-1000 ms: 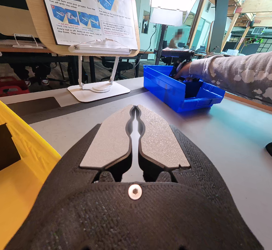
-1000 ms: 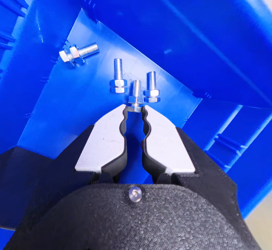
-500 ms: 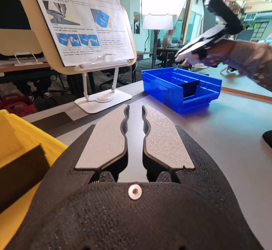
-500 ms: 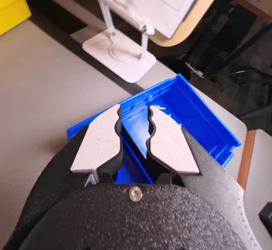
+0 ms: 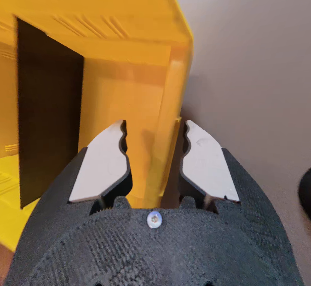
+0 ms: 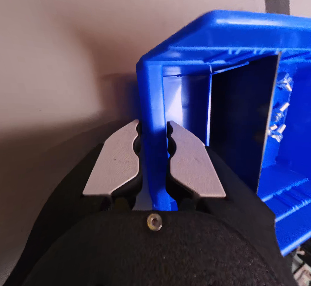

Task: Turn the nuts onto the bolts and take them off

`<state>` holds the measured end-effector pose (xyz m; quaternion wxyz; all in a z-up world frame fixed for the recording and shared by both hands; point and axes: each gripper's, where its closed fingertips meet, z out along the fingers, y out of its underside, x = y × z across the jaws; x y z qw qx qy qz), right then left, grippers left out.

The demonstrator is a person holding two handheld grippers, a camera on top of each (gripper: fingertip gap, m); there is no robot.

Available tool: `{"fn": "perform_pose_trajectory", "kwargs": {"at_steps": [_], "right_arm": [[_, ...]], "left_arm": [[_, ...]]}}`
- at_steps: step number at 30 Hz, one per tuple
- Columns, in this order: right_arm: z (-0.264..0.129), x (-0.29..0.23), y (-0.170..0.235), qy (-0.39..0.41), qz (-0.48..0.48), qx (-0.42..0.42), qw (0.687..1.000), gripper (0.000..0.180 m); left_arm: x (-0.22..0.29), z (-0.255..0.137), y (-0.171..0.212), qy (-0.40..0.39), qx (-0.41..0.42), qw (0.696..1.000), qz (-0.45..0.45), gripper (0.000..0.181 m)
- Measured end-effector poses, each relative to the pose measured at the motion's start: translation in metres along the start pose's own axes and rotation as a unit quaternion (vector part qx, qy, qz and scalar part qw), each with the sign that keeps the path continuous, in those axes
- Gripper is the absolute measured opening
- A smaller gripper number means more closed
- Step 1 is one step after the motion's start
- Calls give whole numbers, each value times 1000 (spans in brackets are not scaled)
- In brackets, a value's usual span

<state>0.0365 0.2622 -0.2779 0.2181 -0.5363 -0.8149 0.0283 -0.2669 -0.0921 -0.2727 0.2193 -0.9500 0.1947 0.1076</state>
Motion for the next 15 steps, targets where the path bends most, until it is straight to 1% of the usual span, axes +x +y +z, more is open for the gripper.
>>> {"fn": "perform_pose_trajectory", "kwargs": {"at_steps": [1, 2, 3, 5, 9, 15], "right_arm": [[5, -1, -3, -2, -7, -2, 1000, 25], [6, -1, -6, 5, -19, -1, 1000, 24], [6, -2, -8, 11, -32, -5, 999, 25], [3, -12, -10, 16, -50, -4, 999, 25], [-10, -51, -16, 14, -77, 19, 997, 24], [-33, -120, -28, 15, -136, 72, 988, 25]], "left_arm": [[1, 8, 5, 13, -18, 1000, 14, 59], [7, 14, 4, 39, -19, 999, 25, 47], [13, 17, 0, 60, -10, 997, 36, 28], [13, 22, -10, 54, 2, 998, 37, 26], [22, 28, -33, 50, 8, 997, 59, 26], [72, 40, -103, 82, 43, 982, 163, 27]]}}
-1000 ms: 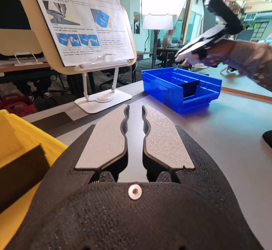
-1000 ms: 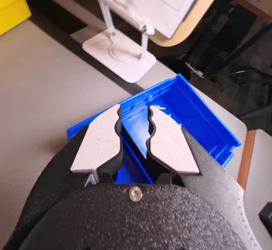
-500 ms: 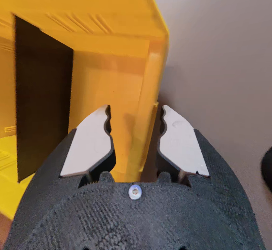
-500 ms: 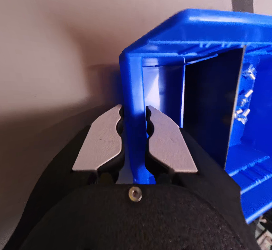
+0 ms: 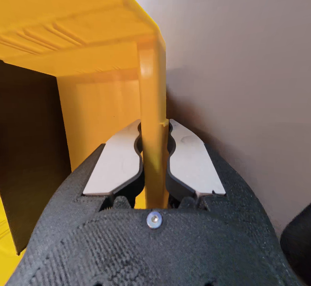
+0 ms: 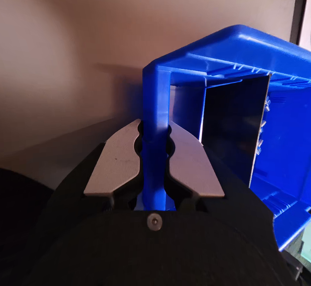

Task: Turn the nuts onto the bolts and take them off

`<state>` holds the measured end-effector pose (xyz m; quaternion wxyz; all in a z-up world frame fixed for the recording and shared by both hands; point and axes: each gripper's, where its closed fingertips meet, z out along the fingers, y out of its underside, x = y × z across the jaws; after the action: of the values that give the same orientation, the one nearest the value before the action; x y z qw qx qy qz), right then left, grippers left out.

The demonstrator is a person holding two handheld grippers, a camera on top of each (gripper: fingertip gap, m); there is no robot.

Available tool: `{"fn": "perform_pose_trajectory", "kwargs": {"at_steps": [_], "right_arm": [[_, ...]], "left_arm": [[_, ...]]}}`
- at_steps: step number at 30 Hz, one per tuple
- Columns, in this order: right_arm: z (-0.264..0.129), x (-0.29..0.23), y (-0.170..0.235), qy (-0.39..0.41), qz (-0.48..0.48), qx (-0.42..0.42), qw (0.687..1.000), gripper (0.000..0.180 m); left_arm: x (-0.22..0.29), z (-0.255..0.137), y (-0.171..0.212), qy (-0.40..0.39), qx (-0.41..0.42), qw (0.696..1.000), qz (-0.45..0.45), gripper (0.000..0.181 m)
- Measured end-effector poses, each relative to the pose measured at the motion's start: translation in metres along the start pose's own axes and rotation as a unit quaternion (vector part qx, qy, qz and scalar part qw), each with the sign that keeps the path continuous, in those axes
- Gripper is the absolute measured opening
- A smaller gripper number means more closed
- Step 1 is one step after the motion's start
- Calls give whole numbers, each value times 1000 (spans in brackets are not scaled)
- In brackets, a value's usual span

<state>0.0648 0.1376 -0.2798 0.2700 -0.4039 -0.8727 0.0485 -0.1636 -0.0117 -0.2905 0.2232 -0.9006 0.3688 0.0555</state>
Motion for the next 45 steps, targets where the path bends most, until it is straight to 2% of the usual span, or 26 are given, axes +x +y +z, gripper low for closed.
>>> {"fn": "perform_pose_trajectory", "kwargs": {"at_steps": [3, 7, 9, 12, 14, 16, 18, 21, 24, 25, 26, 27, 29, 32, 35, 39, 42, 45], "right_arm": [[-8, -25, -15, 10, -24, 12, 1000, 26], [-26, -46, -31, 69, -22, 37, 997, 32], [-49, -57, -47, 84, 24, 97, 992, 34], [-94, -55, -52, 123, 131, 191, 965, 32], [-122, -39, -28, 180, 215, 224, 934, 29], [-144, -21, 10, 243, 306, 240, 889, 29], [-153, -9, 52, 289, 388, 236, 843, 35], [-141, 1, 91, 325, 451, 215, 803, 50], [-107, 8, 93, 266, 495, 210, 800, 55], [-97, 11, 94, 254, 501, 198, 803, 51], [-90, 14, 95, 249, 502, 191, 806, 37], [-88, 18, 96, 250, 507, 191, 803, 29], [-90, 24, 102, 267, 512, 188, 795, 10], [-93, 23, 102, 288, 517, 183, 785, 9], [-108, 19, 94, 326, 520, 187, 767, 8], [-156, 22, 69, 379, 509, 217, 741, 9], [-190, 37, 35, 389, 479, 236, 751, 10], [-211, 57, -13, 385, 448, 275, 758, 11]], "left_arm": [[3, 14, -42, 14, 20, 998, 50, 28], [-2, 26, -81, 3, 47, 994, 99, 29], [-10, 24, -94, -30, 73, 993, 91, 36], [-23, -2, -117, -106, 166, 980, 25, 50], [-16, -31, -136, -119, 262, 956, -51, 49], [8, -55, -155, -76, 345, 925, -139, 48], [37, -65, -174, -26, 395, 893, -215, 52], [73, -57, -206, -7, 422, 865, -270, 60], [80, -24, -233, -47, 386, 868, -308, 69], [79, -9, -237, -61, 360, 875, -317, 71], [72, 0, -238, -92, 343, 876, -326, 71], [65, 5, -236, -132, 335, 878, -314, 62], [55, 7, -234, -162, 338, 873, -312, 51], [45, 0, -232, -167, 353, 859, -331, 33], [41, -6, -231, -165, 359, 857, -331, 29], [38, -44, -237, -175, 395, 841, -325, 25], [30, -90, -232, -197, 416, 829, -319, 26], [18, -141, -208, -237, 431, 806, -329, 25]]}}
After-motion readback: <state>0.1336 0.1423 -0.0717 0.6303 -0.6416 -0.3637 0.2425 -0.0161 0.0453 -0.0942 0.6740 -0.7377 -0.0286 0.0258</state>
